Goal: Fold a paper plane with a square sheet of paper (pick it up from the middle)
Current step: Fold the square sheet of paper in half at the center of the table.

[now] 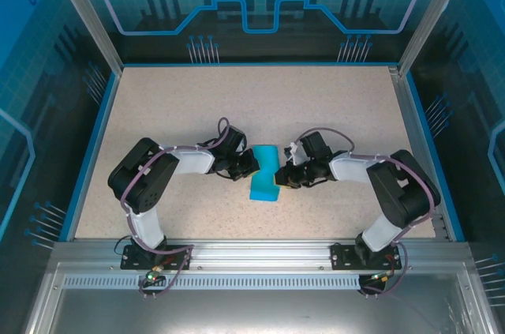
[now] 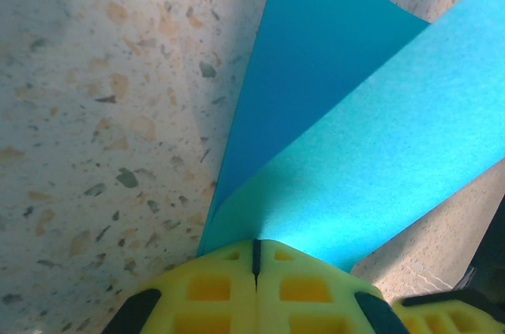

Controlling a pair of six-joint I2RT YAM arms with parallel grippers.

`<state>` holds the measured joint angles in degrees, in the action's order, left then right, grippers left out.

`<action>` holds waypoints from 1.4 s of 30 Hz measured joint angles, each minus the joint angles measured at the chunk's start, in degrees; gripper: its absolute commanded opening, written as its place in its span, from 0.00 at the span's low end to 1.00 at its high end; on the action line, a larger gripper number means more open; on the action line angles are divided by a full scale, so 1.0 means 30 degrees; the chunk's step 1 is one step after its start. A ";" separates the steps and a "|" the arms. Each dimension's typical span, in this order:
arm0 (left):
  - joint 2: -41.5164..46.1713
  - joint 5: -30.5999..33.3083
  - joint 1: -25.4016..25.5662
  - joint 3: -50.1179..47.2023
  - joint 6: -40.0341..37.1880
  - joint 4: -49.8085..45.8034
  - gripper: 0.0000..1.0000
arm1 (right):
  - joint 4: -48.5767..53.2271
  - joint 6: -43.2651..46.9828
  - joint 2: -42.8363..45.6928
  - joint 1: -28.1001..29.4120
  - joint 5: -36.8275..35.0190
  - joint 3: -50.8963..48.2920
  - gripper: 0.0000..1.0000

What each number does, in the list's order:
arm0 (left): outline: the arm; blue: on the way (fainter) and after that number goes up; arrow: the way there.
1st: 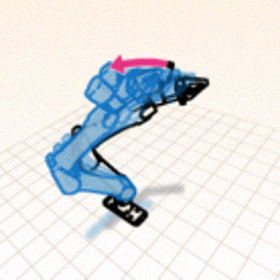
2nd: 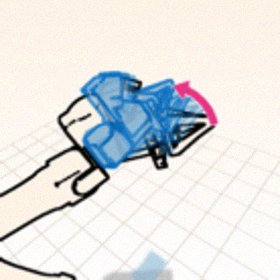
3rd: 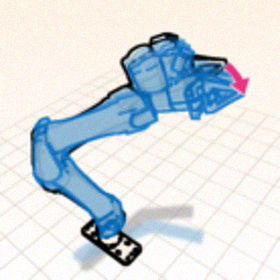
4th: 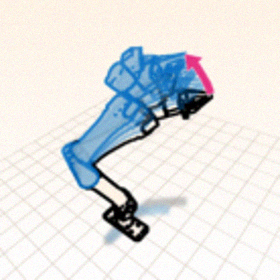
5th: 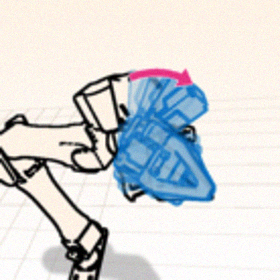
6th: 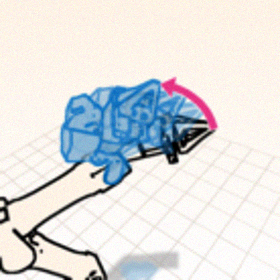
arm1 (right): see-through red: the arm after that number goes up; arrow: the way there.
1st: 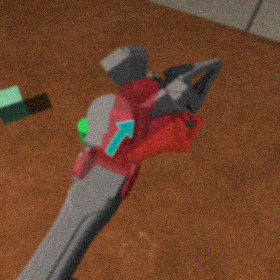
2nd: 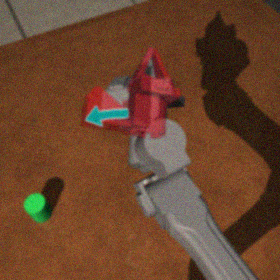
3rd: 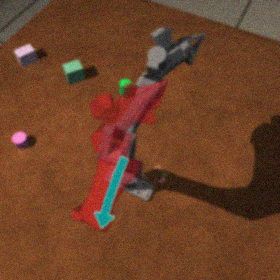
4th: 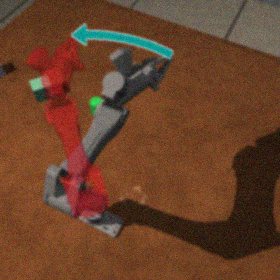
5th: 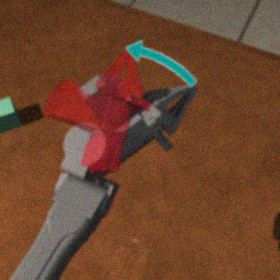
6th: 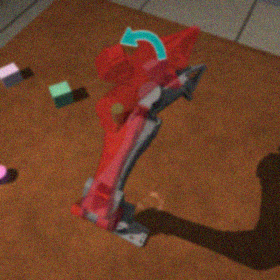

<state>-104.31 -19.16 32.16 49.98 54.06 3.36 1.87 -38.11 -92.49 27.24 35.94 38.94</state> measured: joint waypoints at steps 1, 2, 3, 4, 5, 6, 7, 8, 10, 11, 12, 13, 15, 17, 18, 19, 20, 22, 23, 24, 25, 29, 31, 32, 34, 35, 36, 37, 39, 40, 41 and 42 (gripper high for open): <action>0.0000 0.0000 0.0000 0.0000 0.0000 0.0000 0.00 | -0.0066 -0.0080 0.0182 0.0066 0.0051 0.0000 0.15; 0.0000 0.0000 0.0000 0.0000 0.0000 0.0000 0.00 | -0.0160 -0.0146 0.0240 0.0182 0.0124 0.0000 0.14; 0.0000 0.0000 0.0000 0.0000 0.0000 0.0000 0.00 | -0.0233 -0.0197 0.0233 0.0313 0.0189 0.0000 0.14; 0.0000 0.0000 0.0000 0.0000 0.0000 0.0000 0.00 | -0.0255 -0.0248 0.0175 0.0437 0.0197 -0.0022 0.14; 0.0000 0.0000 0.0000 0.0000 0.0000 0.0000 0.00 | -0.0372 -0.0291 0.0095 0.0532 0.0204 -0.0087 0.14; 0.0000 0.0000 0.0000 0.0000 0.0000 0.0000 0.00 | -0.0444 -0.0299 -0.0015 0.0590 0.0204 -0.0182 0.14; 0.0000 0.0000 0.0000 0.0000 0.0000 0.0000 0.00 | -0.0510 -0.0299 -0.0168 0.0648 0.0189 -0.0335 0.14; 0.0000 0.0000 0.0000 0.0000 0.0000 0.0000 0.00 | -0.0561 -0.0299 -0.0306 0.0663 0.0175 -0.0481 0.14; 0.0000 0.0000 0.0000 0.0000 0.0000 0.0000 0.00 | -0.0641 -0.0291 -0.0729 0.0670 0.0095 -0.0860 0.14; 0.0000 0.0000 0.0000 0.0000 0.0000 0.0000 0.00 | -0.0670 -0.0284 -0.0940 0.0670 0.0058 -0.1005 0.14; 0.0000 -0.0007 0.0000 0.0000 0.0000 0.0000 0.00 | -0.0882 -0.0291 -0.1115 0.0619 0.0226 -0.1107 0.14; 0.0000 0.0007 0.0000 0.0000 0.0000 0.0000 0.00 | -0.0940 -0.0284 -0.1129 0.0576 0.0248 -0.1115 0.14; 0.0000 0.0000 0.0000 0.0000 0.0000 0.0000 0.00 | -0.0947 -0.0284 -0.1122 0.0568 0.0306 -0.1115 0.14; 0.0000 0.0000 0.0000 0.0000 0.0000 0.0000 0.00 | -0.0867 -0.0284 -0.1020 0.0576 0.0226 -0.1115 0.14; 0.0000 0.0000 0.0000 0.0000 0.0000 0.0000 0.00 | -0.0772 -0.0277 -0.0925 0.0619 0.0117 -0.1115 0.14; 0.0000 0.0000 0.0000 0.0000 0.0000 0.0000 0.00 | -0.0568 -0.0270 -0.0758 0.0663 0.0007 -0.1107 0.14; 0.0000 0.0000 0.0000 0.0000 0.0000 0.0000 0.00 | -0.0321 -0.0262 -0.0554 0.0678 -0.0066 -0.1107 0.14; 0.0000 0.0000 0.0000 0.0000 0.0000 0.0000 0.00 | 0.0160 -0.0204 0.0073 0.0699 -0.0248 -0.1107 0.14; 0.0000 0.0000 0.0000 0.0000 0.0000 0.0000 0.00 | 0.0291 -0.0204 0.0342 0.0743 -0.0321 -0.1107 0.13; 0.0000 0.0000 0.0000 0.0000 0.0000 0.0000 0.00 | 0.0393 -0.0197 0.0597 0.0823 -0.0364 -0.1107 0.13; 0.0000 0.0000 0.0000 0.0000 0.0000 0.0007 0.00 | 0.0474 -0.0189 0.0794 0.0962 -0.0423 -0.1100 0.13; 0.0000 0.0000 0.0000 0.0000 0.0007 0.0007 0.00 | 0.0729 -0.0095 0.0867 0.1457 -0.0648 -0.1093 0.13; -0.0007 0.0000 0.0000 0.0000 0.0007 0.0007 0.00 | 0.0816 -0.0007 0.0692 0.1501 -0.0860 -0.1115 0.12; -0.0015 0.0000 0.0000 0.0000 0.0007 0.0015 0.00 | 0.0823 0.0029 0.0568 0.1501 -0.0940 -0.1151 0.12; -0.0022 -0.0007 0.0000 0.0000 0.0007 0.0015 0.00 | 0.0860 0.0087 0.0313 0.1501 -0.1107 -0.1370 0.13; -0.0029 -0.0007 0.0000 0.0000 0.0007 0.0029 0.00 | 0.0889 0.0087 0.0255 0.1501 -0.1202 -0.1501 0.13; -0.0058 -0.0051 0.0015 0.0000 0.0007 0.0066 0.00 | 0.0838 0.0102 0.0240 0.1501 -0.1209 -0.1617 0.13; -0.0073 -0.0073 0.0022 0.0007 0.0007 0.0124 0.00 | 0.0852 0.0131 0.0284 0.1501 -0.1253 -0.1617 0.13; -0.0087 -0.0080 0.0022 0.0007 0.0007 0.0146 0.00 | 0.0896 0.0160 0.0342 0.1501 -0.1290 -0.1617 0.13; -0.0087 -0.0080 0.0022 0.0007 0.0007 0.0146 0.00 | 0.0991 0.0160 0.0437 0.1501 -0.1341 -0.1617 0.14; -0.0087 -0.0080 0.0022 0.0007 0.0007 0.0146 0.00 | 0.1137 0.0160 0.0554 0.1501 -0.1355 -0.1610 0.14; -0.0087 -0.0080 0.0022 0.0007 0.0000 0.0146 0.00 | 0.1341 0.0160 0.0714 0.1501 -0.1362 -0.1610 0.14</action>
<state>-104.57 -19.40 32.23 50.00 54.06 3.79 5.89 -37.63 -90.35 31.75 31.86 34.11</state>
